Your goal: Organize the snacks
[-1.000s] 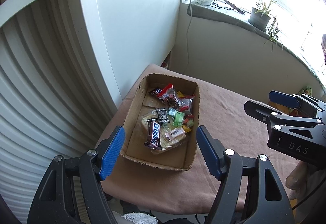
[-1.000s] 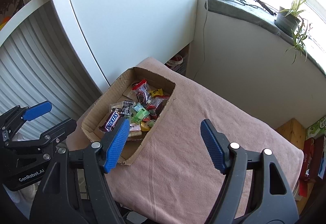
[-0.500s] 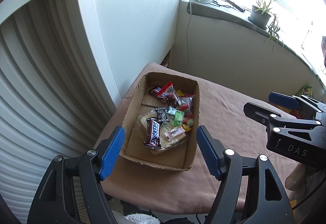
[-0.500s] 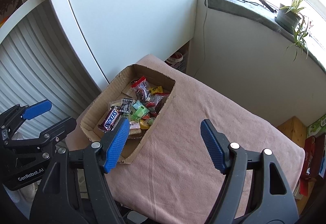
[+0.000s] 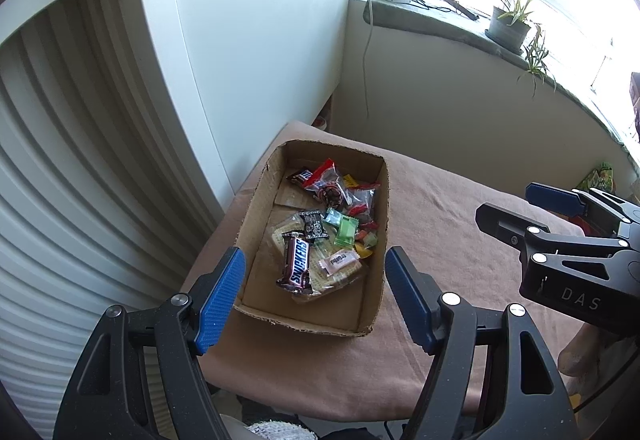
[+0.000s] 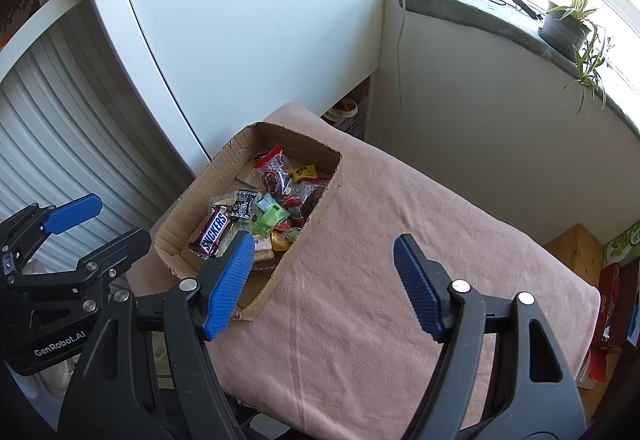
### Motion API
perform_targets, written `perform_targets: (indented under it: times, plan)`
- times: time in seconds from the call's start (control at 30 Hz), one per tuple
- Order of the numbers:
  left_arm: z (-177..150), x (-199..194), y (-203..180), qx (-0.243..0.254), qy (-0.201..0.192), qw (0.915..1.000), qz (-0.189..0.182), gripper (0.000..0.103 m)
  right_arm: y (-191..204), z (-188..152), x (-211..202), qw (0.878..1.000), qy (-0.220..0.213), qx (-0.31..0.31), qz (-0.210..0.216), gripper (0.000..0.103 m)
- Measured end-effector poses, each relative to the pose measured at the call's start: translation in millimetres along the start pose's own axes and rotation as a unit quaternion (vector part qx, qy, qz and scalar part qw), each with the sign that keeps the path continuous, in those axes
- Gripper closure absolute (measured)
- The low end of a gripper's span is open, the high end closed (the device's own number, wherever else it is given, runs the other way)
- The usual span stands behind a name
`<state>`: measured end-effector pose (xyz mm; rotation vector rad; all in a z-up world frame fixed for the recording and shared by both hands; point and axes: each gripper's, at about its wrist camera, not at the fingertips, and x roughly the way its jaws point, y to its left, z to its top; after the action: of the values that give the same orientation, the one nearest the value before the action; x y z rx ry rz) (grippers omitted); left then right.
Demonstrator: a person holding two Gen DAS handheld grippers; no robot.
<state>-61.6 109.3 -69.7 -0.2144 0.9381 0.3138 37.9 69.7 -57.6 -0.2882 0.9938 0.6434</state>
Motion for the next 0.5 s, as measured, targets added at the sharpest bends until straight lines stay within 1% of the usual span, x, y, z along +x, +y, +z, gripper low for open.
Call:
perform_targets:
  times: [0.5]
  plan:
    - [-1.2,1.6,-0.9,0.0,0.002,1.0,0.001,0.031,-1.0,-0.7,1.6,1.0,0.002,0.002,0.001,0.028]
